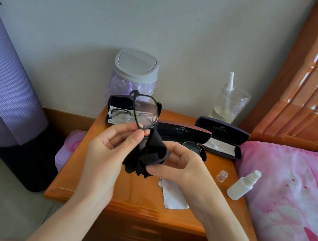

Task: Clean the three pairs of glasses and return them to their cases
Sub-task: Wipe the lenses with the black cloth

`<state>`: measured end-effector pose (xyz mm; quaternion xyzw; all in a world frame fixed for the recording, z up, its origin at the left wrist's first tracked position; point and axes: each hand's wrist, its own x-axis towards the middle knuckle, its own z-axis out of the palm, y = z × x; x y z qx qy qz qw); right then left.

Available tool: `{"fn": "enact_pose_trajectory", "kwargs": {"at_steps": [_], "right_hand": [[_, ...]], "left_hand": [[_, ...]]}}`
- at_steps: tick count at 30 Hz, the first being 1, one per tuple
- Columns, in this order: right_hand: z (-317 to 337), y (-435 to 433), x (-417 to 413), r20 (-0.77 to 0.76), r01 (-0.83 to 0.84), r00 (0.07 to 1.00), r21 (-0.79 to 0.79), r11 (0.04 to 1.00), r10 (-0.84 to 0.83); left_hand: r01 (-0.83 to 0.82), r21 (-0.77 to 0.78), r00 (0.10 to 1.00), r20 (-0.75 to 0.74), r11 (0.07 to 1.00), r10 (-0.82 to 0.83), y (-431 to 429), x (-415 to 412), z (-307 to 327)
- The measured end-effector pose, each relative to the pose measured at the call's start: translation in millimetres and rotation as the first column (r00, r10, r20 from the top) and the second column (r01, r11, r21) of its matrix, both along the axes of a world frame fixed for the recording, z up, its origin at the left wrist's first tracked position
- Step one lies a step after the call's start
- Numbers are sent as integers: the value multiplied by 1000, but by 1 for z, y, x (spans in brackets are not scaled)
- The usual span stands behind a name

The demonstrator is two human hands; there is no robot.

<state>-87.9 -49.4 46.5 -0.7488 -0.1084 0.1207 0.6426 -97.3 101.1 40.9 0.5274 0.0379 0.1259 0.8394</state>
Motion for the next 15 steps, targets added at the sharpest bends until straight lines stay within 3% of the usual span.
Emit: {"fn": "enact_pose_trajectory", "kwargs": {"at_steps": [5, 9, 15], "right_hand": [[5, -6, -2, -61, -160, 984, 135, 978, 170], [0, 8, -1, -50, 18, 999, 88, 996, -13], [-3, 17, -2, -54, 158, 987, 208, 965, -150]], "left_hand": [[-4, 14, 1000, 15, 1000, 4, 3, 1, 0], [5, 54, 1000, 18, 999, -6, -3, -3, -1], [70, 79, 997, 17, 994, -72, -4, -4, 1]]}}
